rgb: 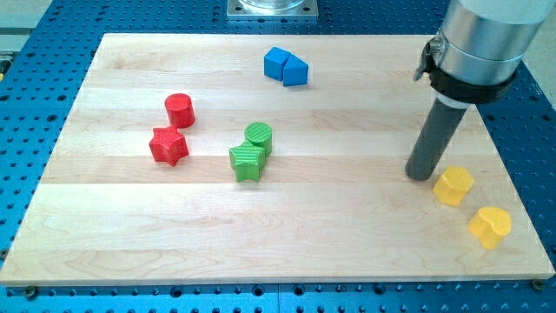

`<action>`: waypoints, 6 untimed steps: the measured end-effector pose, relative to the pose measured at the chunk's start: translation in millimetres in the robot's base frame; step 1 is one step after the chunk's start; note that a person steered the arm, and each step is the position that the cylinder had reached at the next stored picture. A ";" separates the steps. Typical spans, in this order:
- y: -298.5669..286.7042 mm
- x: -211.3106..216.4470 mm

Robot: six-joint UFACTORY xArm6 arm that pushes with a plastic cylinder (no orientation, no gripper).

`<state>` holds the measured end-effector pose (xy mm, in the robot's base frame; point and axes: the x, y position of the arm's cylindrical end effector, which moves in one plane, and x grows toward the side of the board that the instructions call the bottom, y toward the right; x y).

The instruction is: Place the hexagon at the top of the heart

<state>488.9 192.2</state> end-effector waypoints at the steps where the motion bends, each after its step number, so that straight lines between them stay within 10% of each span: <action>1: 22.5 12.3; 6: 62.1 -6.8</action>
